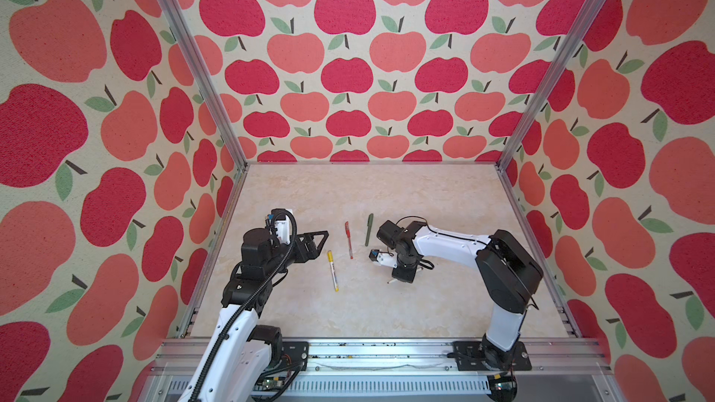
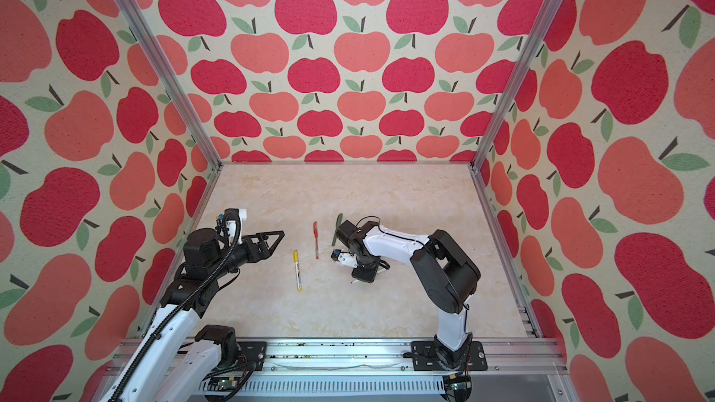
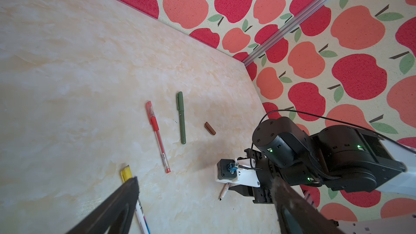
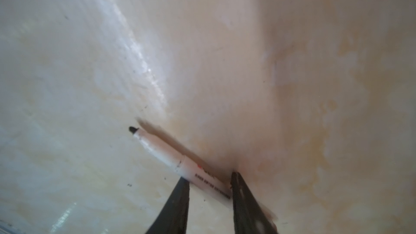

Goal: Insert pens into pen caps
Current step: Pick up a pen at the center of the table.

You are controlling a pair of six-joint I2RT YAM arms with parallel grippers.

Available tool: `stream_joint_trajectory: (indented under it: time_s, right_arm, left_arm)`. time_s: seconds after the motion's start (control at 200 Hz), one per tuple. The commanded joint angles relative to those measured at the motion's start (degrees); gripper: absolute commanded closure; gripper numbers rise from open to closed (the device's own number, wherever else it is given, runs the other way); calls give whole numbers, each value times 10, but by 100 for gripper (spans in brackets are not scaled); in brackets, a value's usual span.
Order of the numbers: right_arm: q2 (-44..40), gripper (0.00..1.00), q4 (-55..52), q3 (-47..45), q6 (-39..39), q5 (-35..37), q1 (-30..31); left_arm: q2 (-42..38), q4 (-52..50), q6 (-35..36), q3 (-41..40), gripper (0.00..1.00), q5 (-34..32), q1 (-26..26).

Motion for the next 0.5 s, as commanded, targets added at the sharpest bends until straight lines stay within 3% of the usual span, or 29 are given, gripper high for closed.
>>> stream_joint_trajectory:
  time_s: [0.0, 0.495]
  right_arm:
    - [15, 70, -12, 18, 12, -30, -4]
    - [1, 92, 12, 33, 64, -110, -26]
  left_arm:
    - [-2, 12, -9, 1, 6, 8, 3]
    - [-12, 6, -13, 4, 8, 16, 3]
